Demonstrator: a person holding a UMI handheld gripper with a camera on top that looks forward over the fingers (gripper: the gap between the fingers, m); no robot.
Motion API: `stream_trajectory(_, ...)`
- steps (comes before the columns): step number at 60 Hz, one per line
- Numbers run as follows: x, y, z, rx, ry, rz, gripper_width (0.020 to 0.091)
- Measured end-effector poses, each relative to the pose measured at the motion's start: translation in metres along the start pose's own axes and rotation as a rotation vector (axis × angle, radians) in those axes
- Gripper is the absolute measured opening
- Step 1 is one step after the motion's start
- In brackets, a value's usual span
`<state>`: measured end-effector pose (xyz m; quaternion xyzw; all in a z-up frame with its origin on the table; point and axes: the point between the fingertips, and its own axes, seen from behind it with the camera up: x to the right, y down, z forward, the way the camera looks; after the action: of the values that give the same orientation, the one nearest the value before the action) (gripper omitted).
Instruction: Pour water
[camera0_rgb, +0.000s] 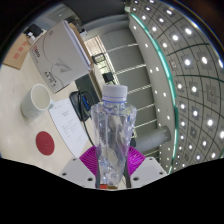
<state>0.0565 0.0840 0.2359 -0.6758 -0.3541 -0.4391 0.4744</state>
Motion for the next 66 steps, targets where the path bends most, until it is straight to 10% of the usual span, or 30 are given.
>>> stream_trajectory(13, -0.042, -0.079, 0.031, 0.071, 0.096, -0.544, 0.034)
stream_trajectory(34, -0.056, -0.081, 0.051, 0.029, 0.122, -0.958, 0.0343)
stream_trajectory(66, -0.046, -0.099, 0.032, 0.046, -0.058, -0.268, 0.0345)
